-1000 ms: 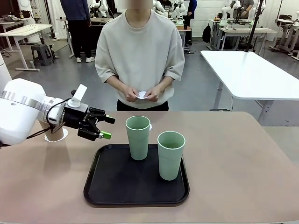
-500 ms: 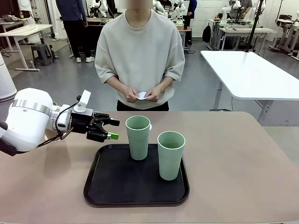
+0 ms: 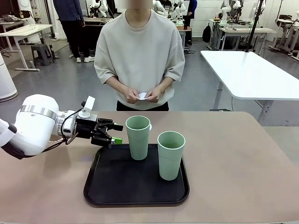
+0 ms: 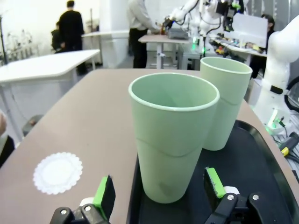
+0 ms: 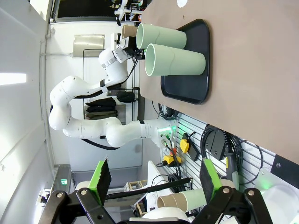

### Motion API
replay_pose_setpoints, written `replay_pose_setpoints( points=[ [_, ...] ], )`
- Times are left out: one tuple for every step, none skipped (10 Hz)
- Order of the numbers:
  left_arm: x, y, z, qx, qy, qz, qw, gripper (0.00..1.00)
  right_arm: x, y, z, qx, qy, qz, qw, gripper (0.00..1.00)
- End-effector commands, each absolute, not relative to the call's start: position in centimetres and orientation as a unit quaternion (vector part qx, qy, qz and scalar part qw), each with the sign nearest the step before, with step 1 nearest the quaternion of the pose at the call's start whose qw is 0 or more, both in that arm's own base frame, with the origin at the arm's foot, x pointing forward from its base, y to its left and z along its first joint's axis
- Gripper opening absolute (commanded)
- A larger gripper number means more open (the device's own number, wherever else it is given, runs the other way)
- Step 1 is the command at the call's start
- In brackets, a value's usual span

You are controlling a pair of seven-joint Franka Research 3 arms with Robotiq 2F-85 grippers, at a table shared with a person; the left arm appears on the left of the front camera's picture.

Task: Place coasters on the table and set cups on them.
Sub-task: Take one Reusable plastic cup from the Flat Tray and place it on a coaster set by the human.

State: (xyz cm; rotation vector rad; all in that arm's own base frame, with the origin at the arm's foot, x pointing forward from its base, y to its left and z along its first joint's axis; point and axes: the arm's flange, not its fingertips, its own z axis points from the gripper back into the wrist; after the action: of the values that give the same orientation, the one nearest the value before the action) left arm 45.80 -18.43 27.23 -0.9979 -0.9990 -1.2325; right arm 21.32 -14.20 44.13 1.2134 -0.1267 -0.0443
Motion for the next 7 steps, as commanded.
replay_pose_setpoints(
  points=[
    [46.1,-19.0,26.3,-0.432,-0.438,-0.555,0.560,1.00,21.3,-14.2,44.1,0.575,-0.061,-0.019,0.816,1.00],
    [46.1,-19.3,25.9,-0.433,-0.437,-0.561,0.554,1.00,21.3,-14.2,44.1,0.575,-0.061,-0.019,0.816,1.00],
    [46.2,-19.7,25.5,-0.436,-0.436,-0.567,0.546,1.00,21.3,-14.2,44.1,0.575,-0.061,-0.019,0.816,1.00],
    [46.1,-20.0,25.0,-0.437,-0.436,-0.574,0.538,1.00,21.3,-14.2,44.1,0.575,-0.061,-0.019,0.816,1.00],
    [46.2,-20.2,24.7,-0.438,-0.435,-0.580,0.532,1.00,21.3,-14.2,44.1,0.575,-0.061,-0.019,0.816,1.00],
    [46.3,-20.5,24.4,-0.441,-0.434,-0.580,0.530,1.00,21.3,-14.2,44.1,0.575,-0.061,-0.019,0.816,1.00],
    [46.3,-20.7,24.1,-0.442,-0.431,-0.581,0.530,1.00,21.3,-14.2,44.1,0.575,-0.061,-0.019,0.816,1.00]
  ],
)
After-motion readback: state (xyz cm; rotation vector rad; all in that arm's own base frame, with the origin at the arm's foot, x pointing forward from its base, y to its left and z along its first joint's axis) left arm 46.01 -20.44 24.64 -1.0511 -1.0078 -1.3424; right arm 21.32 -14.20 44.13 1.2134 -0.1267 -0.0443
